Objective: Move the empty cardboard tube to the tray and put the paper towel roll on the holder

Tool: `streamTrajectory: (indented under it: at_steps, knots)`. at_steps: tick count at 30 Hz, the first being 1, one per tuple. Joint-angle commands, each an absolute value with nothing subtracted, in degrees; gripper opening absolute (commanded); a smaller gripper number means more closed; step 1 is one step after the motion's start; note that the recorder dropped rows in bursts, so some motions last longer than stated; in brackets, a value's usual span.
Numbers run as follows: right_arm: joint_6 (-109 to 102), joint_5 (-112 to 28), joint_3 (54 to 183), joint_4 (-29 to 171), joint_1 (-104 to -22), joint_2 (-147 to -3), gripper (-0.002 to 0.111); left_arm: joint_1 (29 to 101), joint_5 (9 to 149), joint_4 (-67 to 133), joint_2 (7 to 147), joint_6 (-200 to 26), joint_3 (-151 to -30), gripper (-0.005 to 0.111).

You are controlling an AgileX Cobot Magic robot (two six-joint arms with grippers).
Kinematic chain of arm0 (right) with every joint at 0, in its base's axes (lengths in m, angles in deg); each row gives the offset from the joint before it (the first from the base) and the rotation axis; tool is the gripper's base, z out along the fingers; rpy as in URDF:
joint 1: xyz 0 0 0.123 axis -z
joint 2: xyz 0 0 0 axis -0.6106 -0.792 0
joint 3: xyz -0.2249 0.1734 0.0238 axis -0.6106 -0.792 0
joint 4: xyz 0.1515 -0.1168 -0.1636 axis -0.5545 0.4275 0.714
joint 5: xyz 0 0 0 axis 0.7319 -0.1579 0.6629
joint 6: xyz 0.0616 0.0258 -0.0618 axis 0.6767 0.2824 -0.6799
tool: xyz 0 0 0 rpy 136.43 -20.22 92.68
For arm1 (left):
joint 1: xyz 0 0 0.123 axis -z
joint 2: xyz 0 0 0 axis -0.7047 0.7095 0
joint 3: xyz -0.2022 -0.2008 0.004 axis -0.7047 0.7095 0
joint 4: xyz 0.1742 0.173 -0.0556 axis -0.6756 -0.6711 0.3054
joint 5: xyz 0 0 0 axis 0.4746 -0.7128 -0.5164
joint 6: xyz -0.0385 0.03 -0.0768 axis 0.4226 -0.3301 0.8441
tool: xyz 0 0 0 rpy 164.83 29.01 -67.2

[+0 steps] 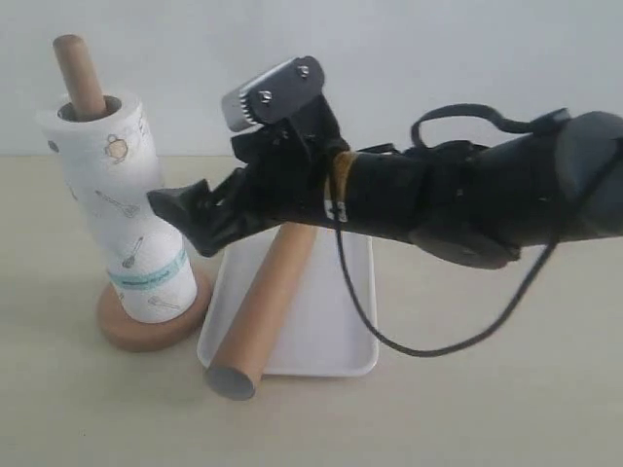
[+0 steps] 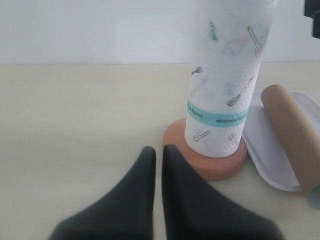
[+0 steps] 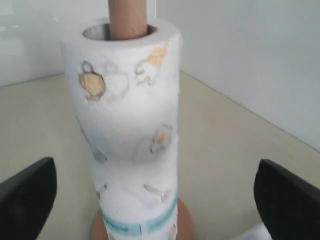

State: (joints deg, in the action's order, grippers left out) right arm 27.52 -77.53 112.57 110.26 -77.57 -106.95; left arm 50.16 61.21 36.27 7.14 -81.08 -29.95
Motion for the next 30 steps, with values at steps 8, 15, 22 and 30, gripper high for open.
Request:
streamTrajectory:
  at_steps: [8,15,22,30]
  knots:
    - [25.2,-77.9,86.5,110.3,-66.8,-84.3,0.105,50.0,61.3,36.4,7.0,-81.3,-29.8,0.004]
    - [25.4,-72.1,74.4,110.2,-63.3,-65.7,0.105,50.0,61.3,36.4,7.0,-81.3,-29.8,0.004]
    - [27.3,-67.2,71.9,110.3,-63.3,-53.7,0.105,50.0,61.3,36.4,7.0,-81.3,-29.8,0.004]
    - [27.3,-67.7,71.9,110.3,-63.3,-47.3,0.105,50.0,61.3,36.4,7.0,-81.3,-29.8,0.004]
